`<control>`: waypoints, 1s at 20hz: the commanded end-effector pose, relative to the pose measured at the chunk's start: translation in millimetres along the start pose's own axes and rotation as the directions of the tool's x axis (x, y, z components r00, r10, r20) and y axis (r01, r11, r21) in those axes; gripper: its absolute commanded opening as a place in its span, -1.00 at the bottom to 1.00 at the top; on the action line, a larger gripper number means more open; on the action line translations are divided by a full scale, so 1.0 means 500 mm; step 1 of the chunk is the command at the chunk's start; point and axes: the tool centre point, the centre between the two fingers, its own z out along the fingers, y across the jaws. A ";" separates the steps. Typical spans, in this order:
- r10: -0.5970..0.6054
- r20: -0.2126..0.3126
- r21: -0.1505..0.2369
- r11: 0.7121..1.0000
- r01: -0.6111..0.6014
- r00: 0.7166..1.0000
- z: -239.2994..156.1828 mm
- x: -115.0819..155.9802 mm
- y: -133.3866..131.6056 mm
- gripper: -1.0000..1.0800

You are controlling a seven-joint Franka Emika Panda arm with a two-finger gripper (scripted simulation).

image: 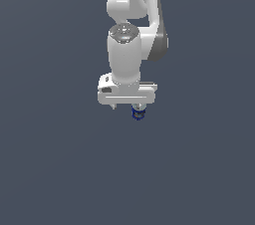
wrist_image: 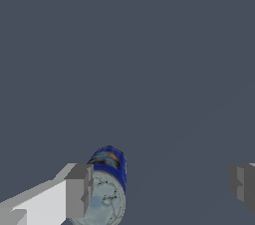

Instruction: Pick up the object and move it to a goal position.

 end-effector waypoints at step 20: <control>-0.372 0.031 0.001 0.928 0.372 0.928 0.065 -0.079 -0.066 0.92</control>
